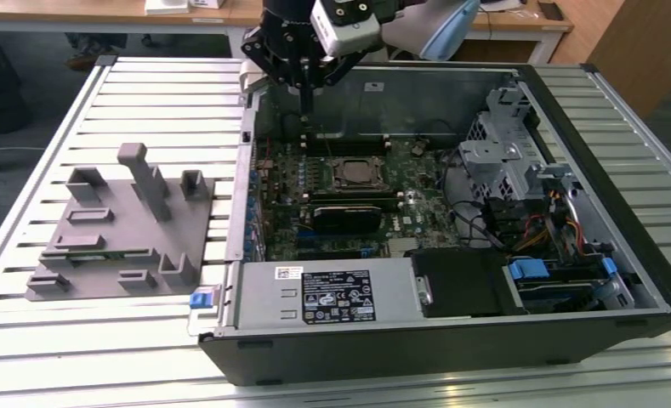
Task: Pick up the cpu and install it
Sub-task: 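Install the first cpu locking lever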
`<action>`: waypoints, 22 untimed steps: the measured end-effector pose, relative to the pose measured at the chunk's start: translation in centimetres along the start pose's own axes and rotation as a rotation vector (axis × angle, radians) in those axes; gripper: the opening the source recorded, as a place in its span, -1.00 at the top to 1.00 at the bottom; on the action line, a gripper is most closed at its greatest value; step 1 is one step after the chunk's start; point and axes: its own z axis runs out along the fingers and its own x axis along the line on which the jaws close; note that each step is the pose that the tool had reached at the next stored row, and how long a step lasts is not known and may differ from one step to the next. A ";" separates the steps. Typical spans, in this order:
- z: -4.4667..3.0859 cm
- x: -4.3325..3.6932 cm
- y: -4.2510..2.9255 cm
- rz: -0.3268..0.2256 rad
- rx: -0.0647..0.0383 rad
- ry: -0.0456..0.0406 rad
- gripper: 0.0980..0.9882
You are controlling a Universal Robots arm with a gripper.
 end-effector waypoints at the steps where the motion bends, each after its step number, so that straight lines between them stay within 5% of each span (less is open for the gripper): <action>1: 0.12 0.00 0.06 0.000 0.000 -0.0001 0.98; 3: 0.30 0.02 0.22 0.000 0.000 -0.0001 0.98; 4: 2.04 0.02 0.86 0.000 0.000 -0.0001 0.98; 19: 2.15 0.02 0.89 0.000 0.000 -0.0002 0.98; 22: 2.32 0.07 1.39 0.000 0.000 -0.0001 0.98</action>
